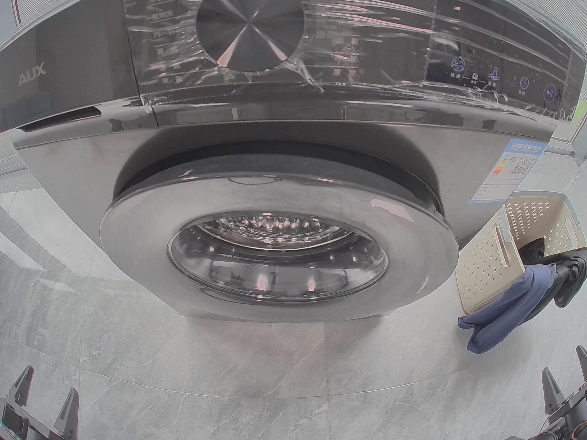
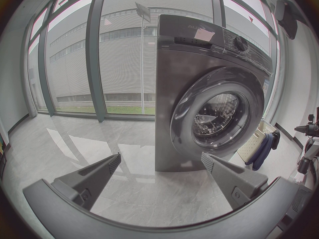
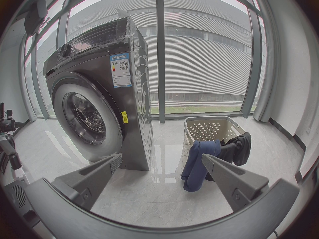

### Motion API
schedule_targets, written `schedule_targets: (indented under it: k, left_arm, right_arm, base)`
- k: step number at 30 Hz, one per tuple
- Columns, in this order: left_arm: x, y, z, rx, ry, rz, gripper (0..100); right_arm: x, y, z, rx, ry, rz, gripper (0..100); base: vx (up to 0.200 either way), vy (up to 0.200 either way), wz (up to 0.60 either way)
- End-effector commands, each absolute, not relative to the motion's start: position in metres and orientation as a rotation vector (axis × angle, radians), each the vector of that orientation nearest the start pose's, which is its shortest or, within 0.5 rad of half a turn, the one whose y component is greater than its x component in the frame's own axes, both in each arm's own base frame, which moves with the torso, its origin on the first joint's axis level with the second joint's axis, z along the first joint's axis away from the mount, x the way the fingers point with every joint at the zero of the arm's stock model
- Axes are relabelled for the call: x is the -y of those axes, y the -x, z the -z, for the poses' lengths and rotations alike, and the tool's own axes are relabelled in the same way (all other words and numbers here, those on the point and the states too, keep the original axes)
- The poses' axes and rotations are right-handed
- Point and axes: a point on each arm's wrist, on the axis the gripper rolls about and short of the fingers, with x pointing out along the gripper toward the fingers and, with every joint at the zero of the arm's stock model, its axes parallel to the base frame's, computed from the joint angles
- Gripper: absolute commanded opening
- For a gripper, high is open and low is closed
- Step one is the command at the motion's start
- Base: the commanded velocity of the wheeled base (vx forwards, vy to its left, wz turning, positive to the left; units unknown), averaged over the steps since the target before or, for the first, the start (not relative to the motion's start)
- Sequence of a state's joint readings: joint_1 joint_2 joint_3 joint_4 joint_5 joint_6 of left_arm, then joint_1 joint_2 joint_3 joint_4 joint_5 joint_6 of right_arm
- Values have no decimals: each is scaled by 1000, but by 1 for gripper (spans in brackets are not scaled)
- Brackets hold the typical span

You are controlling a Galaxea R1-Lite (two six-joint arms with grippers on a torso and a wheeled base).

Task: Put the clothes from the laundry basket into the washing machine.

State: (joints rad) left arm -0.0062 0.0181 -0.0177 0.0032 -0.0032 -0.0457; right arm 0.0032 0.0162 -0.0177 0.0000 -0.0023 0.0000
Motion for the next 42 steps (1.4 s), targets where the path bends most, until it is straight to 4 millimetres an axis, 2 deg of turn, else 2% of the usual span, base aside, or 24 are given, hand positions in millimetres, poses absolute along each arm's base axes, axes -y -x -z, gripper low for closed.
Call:
schedule_targets:
  k: [1, 12, 20, 23, 24, 25, 26, 29, 30, 32, 33, 34, 36, 37, 42]
  left_arm:
    - [0, 23, -76, -2, 46, 9, 100]
    - [0, 23, -76, -2, 44, 9, 100]
    - [0, 23, -76, -2, 46, 9, 100]
    - [0, 23, -76, -2, 46, 9, 100]
    - [0, 23, -76, -2, 46, 9, 100]
    - [0, 23, -76, -2, 46, 9, 100]
    - [0, 23, -76, -2, 44, 9, 100]
    - [0, 23, -76, -2, 43, 9, 100]
    - [0, 23, -76, -2, 44, 9, 100]
    - [0, 23, -76, -2, 44, 9, 100]
    - [0, 23, -76, -2, 46, 9, 100]
    - [0, 23, -76, -2, 46, 9, 100]
    - [0, 23, -76, -2, 46, 9, 100]
    - [0, 23, -76, -2, 46, 9, 100]
    - [0, 23, -76, -2, 43, 9, 100]
  right_arm:
    - [0, 23, -75, 0, 0, 2, 100]
    - [0, 23, -75, 0, 2, 2, 100]
    - [0, 23, -75, -2, -6, 11, 100]
    - [0, 26, -88, 64, -14, 3, 100]
    - [1, 34, -113, 156, -31, 1, 100]
    - [1, 36, -129, 175, -35, -3, 100]
    - [0, 34, -138, 161, -35, -9, 100]
    - [0, 24, -143, 92, -30, -31, 100]
    - [-2, 8, -139, -28, -34, -113, 100]
    - [-2, 8, -139, -28, -34, -113, 100]
    - [-5, -15, -134, -181, -50, -234, 100]
    - [-5, -16, -134, -184, -50, -238, 100]
    - [-8, -37, -137, -271, -41, -330, 100]
    - [-8, -37, -137, -271, -41, -330, 100]
    - [-19, -62, -143, -314, -29, -458, 100]
  base:
    - [0, 200, 0]
    - [0, 0, 0]
    - [150, 0, 0]
    - [0, 0, 0]
    - [0, 0, 0]
    - [0, 0, 0]
    - [0, 0, 0]
    - [0, 0, 0]
    - [0, 0, 0]
    - [0, 0, 0]
    - [0, 0, 0]
    - [0, 0, 0]
    - [0, 0, 0]
    - [0, 0, 0]
    - [0, 0, 0]
